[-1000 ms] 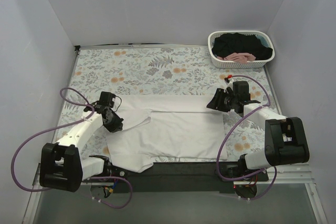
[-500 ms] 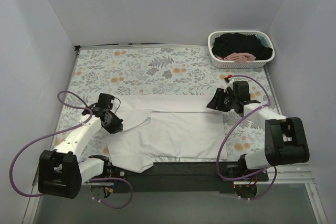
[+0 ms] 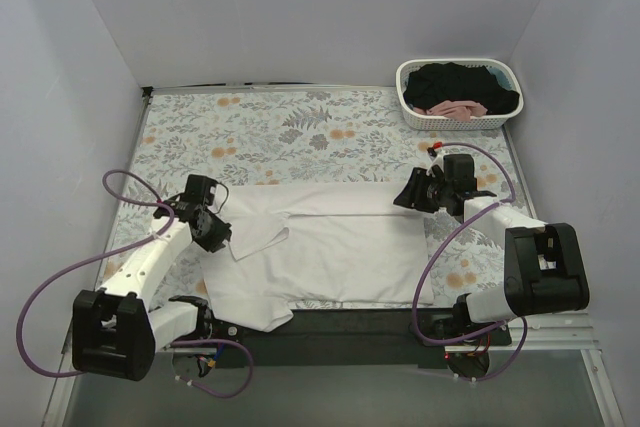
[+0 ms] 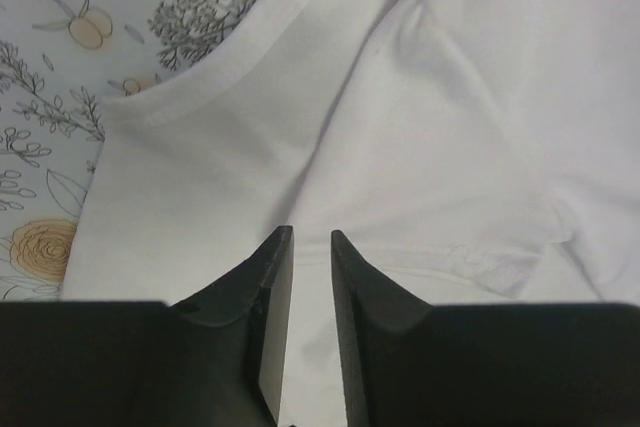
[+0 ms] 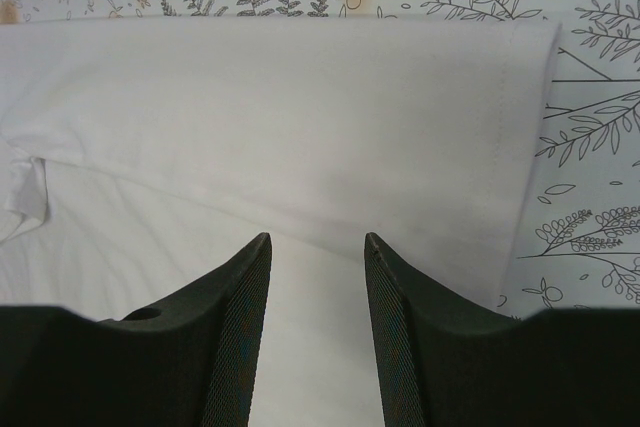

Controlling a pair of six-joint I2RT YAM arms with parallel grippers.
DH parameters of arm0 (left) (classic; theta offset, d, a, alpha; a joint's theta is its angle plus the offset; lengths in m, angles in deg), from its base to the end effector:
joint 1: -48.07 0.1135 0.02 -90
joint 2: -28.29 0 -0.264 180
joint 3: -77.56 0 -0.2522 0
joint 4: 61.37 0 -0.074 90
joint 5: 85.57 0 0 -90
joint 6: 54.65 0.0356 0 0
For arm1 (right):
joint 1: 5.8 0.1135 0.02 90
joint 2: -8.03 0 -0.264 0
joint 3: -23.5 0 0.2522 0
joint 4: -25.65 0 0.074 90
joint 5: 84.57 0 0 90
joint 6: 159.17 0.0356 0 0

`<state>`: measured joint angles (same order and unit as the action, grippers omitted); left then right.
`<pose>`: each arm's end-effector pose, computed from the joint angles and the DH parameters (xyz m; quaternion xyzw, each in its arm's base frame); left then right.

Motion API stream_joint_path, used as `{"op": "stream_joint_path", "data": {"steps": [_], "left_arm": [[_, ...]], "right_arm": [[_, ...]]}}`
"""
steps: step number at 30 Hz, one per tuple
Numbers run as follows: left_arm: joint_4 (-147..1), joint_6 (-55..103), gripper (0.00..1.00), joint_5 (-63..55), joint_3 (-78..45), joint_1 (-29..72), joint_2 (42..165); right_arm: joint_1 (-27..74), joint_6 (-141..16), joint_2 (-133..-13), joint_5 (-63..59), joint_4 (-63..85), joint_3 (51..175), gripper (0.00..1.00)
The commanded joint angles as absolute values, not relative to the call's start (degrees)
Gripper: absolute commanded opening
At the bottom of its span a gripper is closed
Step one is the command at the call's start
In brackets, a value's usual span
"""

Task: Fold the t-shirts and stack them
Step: Fold the tshirt

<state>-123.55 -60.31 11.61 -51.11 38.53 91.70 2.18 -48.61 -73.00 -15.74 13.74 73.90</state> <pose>0.1764 -0.0251 0.1916 -0.6813 0.7165 -0.0709 0.1323 0.2704 0.0509 0.1733 0.0251 0.9026 0.2605 0.3419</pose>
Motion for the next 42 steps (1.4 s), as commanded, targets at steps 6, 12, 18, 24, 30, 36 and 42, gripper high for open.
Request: {"op": "stream_joint_path", "data": {"steps": [6, 12, 18, 24, 30, 36, 42], "left_arm": [[-114.01, -55.45, 0.34, 14.71, -44.11, 38.66, 95.69], [-103.44, -51.40, 0.18, 16.46, -43.59, 39.36, 105.35], [-97.55, -49.99, 0.12, 17.34, -40.26, 41.91, 117.04], [-96.40, -48.76, 0.11, 14.63, -35.25, 43.50, 128.19], [-95.34, -49.46, 0.11, 9.53, -26.90, 43.59, 138.30], [-94.73, -50.60, 0.15, 2.77, -15.74, 43.50, 146.14], [-93.15, -50.08, 0.28, 1.52, -12.47, 43.50, 143.78]], "right_arm": [[0.53, -49.66, -73.70, -16.18, 15.32, 78.47, 0.49], [-1.32, -49.13, -77.30, -17.42, 15.49, 80.41, 0.49], [-2.29, -49.22, -81.61, -16.20, 16.02, 80.68, 0.49], [-4.48, -48.51, -87.93, -14.79, 16.99, 82.95, 0.49], [-7.73, -47.90, -98.46, -13.03, 16.81, 93.56, 0.48], [-8.79, -47.90, -107.09, -12.76, 16.37, 104.83, 0.49], [-8.79, -48.69, -104.14, -14.08, 13.47, 108.98, 0.49]]}}
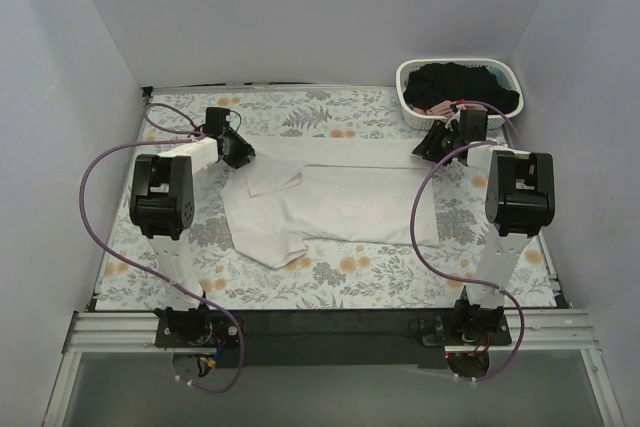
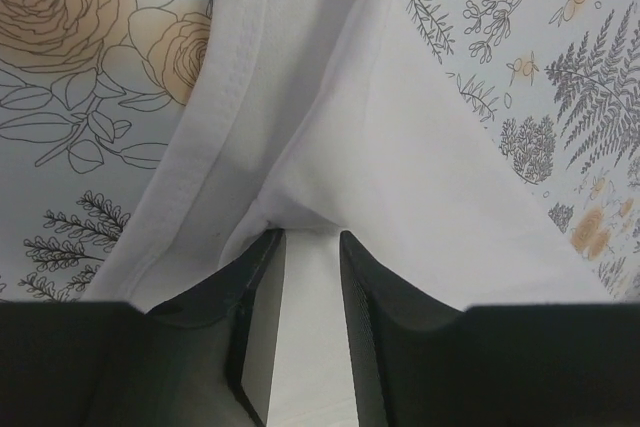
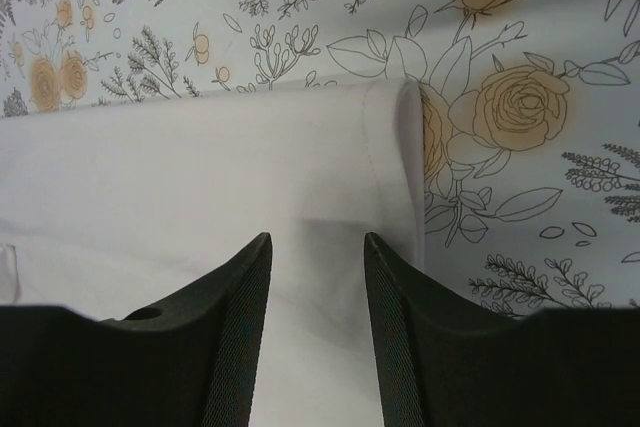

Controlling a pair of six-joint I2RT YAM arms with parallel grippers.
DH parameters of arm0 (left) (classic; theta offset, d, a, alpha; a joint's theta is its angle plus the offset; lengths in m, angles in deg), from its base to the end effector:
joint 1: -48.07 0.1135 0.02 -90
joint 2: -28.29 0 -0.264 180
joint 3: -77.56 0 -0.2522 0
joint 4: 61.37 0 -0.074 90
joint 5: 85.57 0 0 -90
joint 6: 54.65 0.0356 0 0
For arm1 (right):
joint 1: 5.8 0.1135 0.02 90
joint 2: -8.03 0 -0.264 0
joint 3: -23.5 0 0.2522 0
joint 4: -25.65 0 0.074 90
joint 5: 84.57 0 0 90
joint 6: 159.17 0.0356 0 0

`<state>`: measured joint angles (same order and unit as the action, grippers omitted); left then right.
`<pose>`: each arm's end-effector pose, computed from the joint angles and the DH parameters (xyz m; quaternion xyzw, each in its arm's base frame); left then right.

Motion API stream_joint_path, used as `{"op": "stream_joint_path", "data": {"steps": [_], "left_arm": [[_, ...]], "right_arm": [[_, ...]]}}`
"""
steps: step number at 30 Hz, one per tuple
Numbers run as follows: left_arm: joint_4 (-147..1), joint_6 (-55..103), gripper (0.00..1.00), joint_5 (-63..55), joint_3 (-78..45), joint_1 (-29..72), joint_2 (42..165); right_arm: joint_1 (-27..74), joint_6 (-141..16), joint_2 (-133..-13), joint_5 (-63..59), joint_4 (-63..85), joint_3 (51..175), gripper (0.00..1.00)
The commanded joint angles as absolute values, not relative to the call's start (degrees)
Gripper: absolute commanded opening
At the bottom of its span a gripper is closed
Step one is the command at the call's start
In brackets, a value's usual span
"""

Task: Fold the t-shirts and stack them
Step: Fold the tshirt

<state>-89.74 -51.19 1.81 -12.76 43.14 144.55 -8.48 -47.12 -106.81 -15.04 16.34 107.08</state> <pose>0.4236 -0.0382 0.1477 -0.6178 0.7261 -0.2308 0.1945 0.4281 -0.0076 0.1524 0.1189 0.8891 0.2283 0.3784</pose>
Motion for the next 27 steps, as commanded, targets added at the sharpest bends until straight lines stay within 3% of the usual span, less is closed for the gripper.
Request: {"op": "stream_joint_path", "data": {"steps": [1, 8, 14, 19, 27], "left_arm": [[-93.15, -49.73, 0.29, 1.70, -12.82, 43.50, 142.29], [-96.21, -46.74, 0.45, 5.46, -23.00, 43.50, 122.62], [-108.76, -46.92, 0.48, 9.25, -35.66, 42.53, 106.79], [-113.97, -45.16, 0.47, 11.10, -43.75, 42.18, 97.82], [-115.29, -45.95, 0.37, 9.61, -46.31, 42.09, 98.07]], "right_arm": [[-8.79, -48.77, -102.98, -14.17, 13.21, 108.45, 0.49], [-7.31, -50.88, -87.87, -12.50, 7.77, 97.40, 0.50], [0.50, -52.82, -73.02, -6.36, -0.32, 86.58, 0.50], [8.07, -53.70, -62.73, -0.12, -5.77, 79.55, 0.50], [12.39, -53.34, -53.94, 1.91, -9.90, 73.82, 0.51]]}}
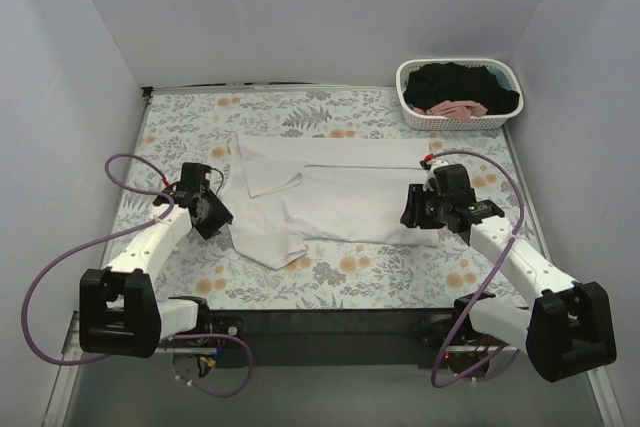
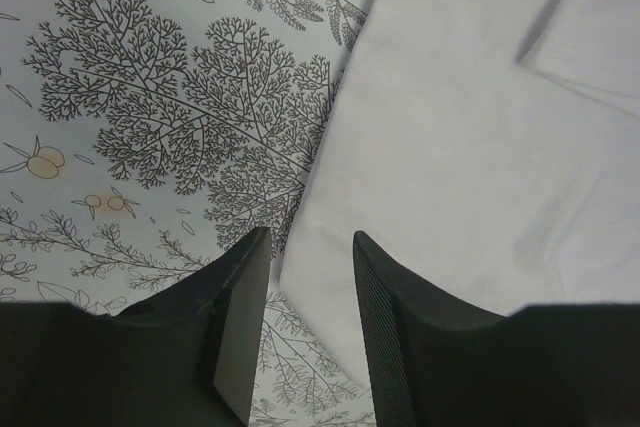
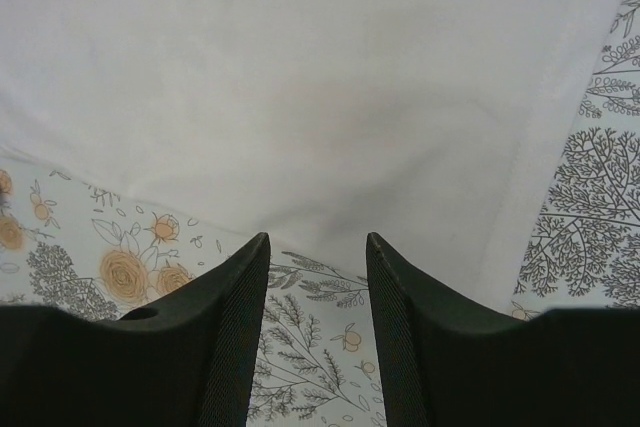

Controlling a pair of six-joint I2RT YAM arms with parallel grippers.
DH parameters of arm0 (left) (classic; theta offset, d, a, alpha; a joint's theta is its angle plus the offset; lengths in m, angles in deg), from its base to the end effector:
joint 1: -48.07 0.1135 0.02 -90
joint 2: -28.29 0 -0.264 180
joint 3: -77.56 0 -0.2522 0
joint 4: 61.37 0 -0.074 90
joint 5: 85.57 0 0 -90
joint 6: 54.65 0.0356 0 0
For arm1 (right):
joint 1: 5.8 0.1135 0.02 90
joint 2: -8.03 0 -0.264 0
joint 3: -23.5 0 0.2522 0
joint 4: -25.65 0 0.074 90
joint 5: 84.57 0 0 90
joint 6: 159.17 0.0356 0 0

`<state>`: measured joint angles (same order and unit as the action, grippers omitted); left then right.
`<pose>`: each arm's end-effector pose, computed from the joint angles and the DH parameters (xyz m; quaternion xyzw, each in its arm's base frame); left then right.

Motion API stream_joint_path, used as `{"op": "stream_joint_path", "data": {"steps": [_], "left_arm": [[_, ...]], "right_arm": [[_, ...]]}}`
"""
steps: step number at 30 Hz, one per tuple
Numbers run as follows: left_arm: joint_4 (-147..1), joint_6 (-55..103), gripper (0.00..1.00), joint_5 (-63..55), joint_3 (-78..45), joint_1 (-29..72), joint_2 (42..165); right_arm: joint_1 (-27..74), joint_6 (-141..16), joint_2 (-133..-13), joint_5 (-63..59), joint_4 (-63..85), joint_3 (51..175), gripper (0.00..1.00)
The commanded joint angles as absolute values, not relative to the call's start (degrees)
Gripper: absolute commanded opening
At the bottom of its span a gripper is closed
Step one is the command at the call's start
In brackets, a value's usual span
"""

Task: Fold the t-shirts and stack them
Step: Fold the tshirt

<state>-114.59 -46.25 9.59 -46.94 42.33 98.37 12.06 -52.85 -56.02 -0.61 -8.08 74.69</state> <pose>0.2147 -0.0184 0.1969 -0.6094 0.7679 -0.1009 0.1696 0.2135 0.0727 0.2153 -0.0320 0.9275 0.1553 0.3386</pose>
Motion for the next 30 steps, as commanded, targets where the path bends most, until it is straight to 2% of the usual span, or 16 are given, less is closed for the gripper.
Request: {"op": "stream_joint_path", "data": {"steps": [1, 17, 30], "left_arm": [[-115.29, -45.78, 0.37, 8.91, -46.22, 42.09, 98.42], [-115.03, -46.39, 0.37, 8.91, -45.79, 39.81, 107.56], [-116.00, -47.71, 0.35, 12.25, -44.65, 38.84, 108.44]], "right_arm": [[12.39, -53.52, -53.67, 2.17, -10.17, 73.65, 0.51], [12.39, -55.45, -54.46, 2.44, -9.29, 72.33, 0.50], [12.39, -56.24, -54.55, 3.76, -9.03, 70.92, 0.50]]}}
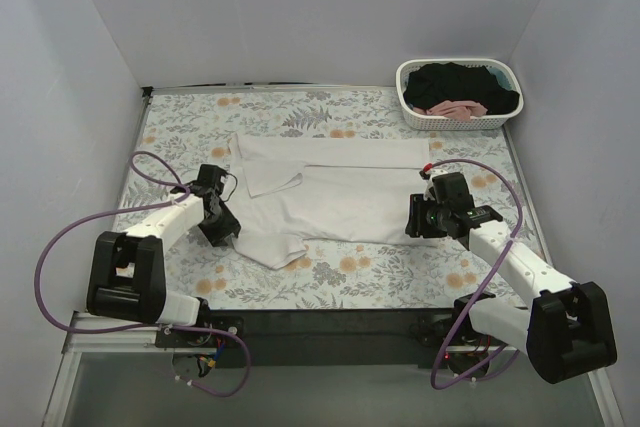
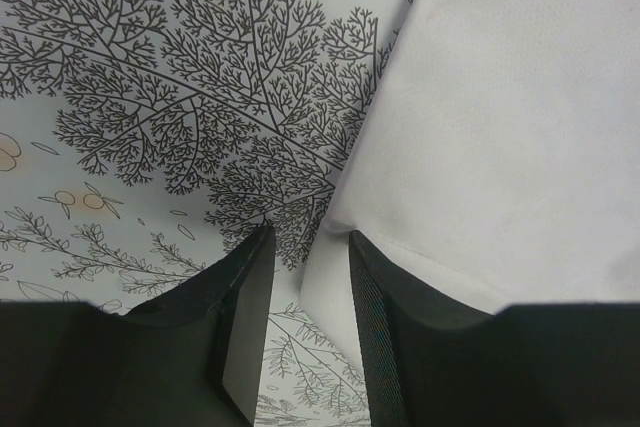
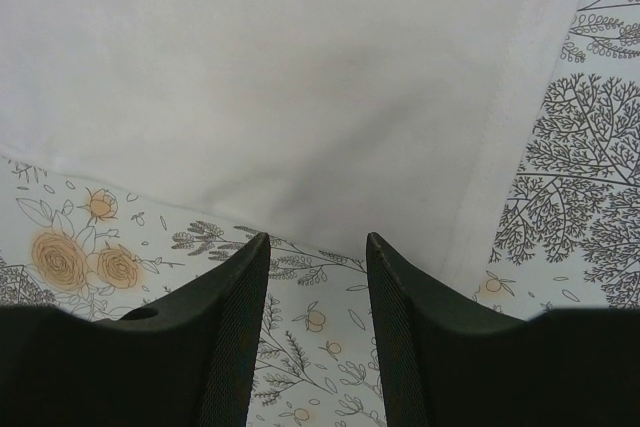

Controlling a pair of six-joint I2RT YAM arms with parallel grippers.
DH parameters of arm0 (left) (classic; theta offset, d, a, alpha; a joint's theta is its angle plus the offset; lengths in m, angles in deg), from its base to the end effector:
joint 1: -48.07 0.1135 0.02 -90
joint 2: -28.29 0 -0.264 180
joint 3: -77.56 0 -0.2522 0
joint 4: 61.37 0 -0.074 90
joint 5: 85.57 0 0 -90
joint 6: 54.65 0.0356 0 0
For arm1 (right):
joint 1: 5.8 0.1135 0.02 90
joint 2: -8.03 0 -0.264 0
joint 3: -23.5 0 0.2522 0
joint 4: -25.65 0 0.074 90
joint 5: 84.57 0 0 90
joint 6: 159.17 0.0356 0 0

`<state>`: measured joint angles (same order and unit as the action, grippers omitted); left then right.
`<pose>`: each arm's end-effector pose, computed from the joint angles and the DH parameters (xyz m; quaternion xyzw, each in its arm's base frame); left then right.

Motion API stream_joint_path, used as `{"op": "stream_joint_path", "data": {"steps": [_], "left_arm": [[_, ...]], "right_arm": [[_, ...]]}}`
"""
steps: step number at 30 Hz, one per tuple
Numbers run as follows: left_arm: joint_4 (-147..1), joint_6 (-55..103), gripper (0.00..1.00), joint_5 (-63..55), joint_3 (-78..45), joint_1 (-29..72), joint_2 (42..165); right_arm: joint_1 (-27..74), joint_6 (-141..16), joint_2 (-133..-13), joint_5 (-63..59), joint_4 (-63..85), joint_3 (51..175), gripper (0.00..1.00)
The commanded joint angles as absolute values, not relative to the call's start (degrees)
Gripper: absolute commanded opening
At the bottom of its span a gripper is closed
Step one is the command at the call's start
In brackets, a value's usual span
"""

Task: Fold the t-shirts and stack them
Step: Fold the tshirt

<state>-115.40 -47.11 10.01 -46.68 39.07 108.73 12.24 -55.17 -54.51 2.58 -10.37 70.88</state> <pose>0.2245 -0.0321 0.1612 -0.5983 0.7938 -0.0365 0.1033 0.1995 0.0668 0.1964 -0.0415 0.9420 0.1142 0.3128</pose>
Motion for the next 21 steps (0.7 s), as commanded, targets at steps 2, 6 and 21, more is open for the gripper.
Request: {"op": "stream_joint_path", "data": {"steps": [2, 6, 21], "left_arm": [[-116.70, -47.53, 0.35, 12.95, -43.07, 38.58, 107.39], [-117.14, -46.92, 0.36, 14.09, -41.39, 38.58, 107.30], [-115.38, -47.00, 0.30, 12.95, -45.78, 37.17, 112.22]], "right_arm": [[12.39, -56.07, -54.54, 3.67, -8.94, 71.01, 0.50], [12.48, -56.25, -54.72, 3.67, -8.94, 71.01, 0.50], [12.39, -55.19, -54.98, 7.08, -10.08, 71.27, 0.51]]}}
